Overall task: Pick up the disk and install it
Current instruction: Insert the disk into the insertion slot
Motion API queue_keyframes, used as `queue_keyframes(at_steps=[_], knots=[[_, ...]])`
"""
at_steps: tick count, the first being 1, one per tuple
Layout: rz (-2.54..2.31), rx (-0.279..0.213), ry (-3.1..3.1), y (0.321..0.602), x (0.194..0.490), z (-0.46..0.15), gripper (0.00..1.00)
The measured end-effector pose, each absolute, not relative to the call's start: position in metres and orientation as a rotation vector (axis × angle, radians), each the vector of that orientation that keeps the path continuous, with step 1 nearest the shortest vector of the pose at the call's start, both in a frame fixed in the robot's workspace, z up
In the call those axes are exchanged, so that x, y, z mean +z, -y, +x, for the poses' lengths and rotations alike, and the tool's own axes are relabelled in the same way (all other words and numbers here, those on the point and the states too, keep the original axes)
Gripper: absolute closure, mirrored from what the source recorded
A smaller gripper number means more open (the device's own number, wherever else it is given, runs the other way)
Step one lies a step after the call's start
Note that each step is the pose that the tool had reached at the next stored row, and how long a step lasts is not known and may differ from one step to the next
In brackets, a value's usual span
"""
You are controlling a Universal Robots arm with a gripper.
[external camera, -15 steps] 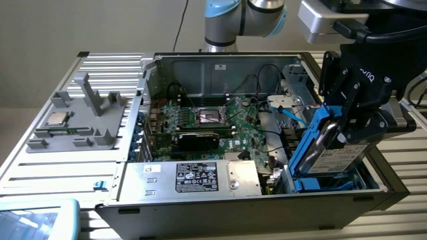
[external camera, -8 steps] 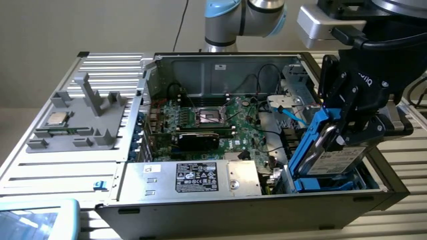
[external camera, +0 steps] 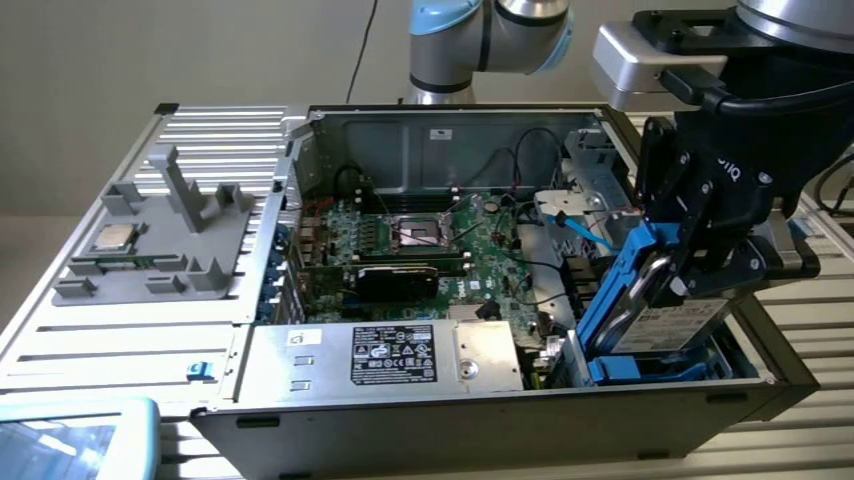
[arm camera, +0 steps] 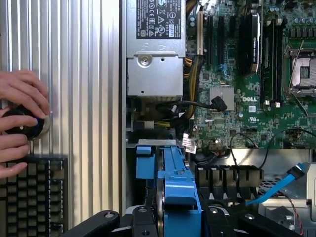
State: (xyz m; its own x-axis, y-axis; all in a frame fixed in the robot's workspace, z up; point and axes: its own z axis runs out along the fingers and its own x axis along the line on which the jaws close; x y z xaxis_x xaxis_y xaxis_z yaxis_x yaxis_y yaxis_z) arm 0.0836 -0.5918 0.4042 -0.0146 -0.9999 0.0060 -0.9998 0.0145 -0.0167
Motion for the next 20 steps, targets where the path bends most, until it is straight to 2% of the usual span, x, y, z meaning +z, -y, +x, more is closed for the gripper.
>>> queue_keyframes(at_steps=[20], knots=[[-2.200,-0.025,-2.232,0.5918,0.4008,0.0838,0.61]])
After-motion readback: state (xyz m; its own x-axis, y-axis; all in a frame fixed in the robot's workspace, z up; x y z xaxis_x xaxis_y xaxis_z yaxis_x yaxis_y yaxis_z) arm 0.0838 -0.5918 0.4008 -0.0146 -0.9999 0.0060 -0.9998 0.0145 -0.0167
